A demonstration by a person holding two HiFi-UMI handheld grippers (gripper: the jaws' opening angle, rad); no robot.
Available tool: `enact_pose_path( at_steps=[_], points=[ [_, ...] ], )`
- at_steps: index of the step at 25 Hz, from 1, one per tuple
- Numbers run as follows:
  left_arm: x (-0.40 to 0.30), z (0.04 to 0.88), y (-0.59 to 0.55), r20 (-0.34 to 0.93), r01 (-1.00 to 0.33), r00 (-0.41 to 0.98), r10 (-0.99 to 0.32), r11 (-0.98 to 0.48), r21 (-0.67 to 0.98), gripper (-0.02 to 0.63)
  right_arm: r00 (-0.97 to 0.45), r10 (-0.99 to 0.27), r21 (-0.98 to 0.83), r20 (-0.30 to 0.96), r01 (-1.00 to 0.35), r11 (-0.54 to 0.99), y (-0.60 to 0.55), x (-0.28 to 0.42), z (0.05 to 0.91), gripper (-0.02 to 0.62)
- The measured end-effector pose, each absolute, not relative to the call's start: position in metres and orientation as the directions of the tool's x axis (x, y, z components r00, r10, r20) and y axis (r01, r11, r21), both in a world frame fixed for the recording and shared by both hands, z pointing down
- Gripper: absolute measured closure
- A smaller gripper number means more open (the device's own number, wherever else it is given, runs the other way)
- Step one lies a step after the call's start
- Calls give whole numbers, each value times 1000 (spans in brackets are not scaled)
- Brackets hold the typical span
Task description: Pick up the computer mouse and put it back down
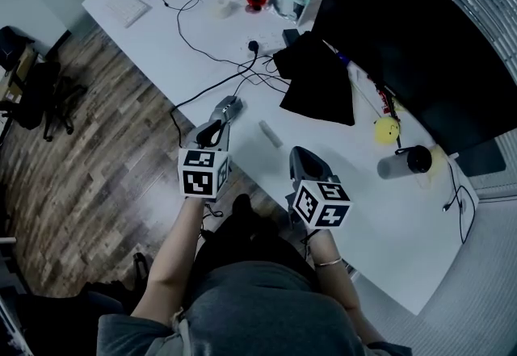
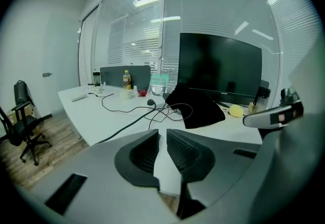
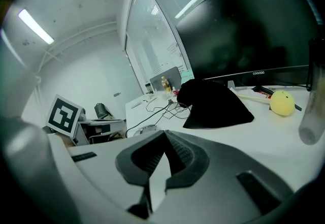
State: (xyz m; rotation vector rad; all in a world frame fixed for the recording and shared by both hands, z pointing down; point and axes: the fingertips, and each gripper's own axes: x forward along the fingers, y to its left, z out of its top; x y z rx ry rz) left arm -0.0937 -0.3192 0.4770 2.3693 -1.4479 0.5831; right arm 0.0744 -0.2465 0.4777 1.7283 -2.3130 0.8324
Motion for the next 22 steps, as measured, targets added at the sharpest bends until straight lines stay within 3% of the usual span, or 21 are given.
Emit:
enact_pose_path(
  at_steps=[22],
  points=[
    [-100,471,-262,456,-908,407,-792,-406,105,577,-354,-834,-322,422,-919,228,-218,76,476,589]
  ],
)
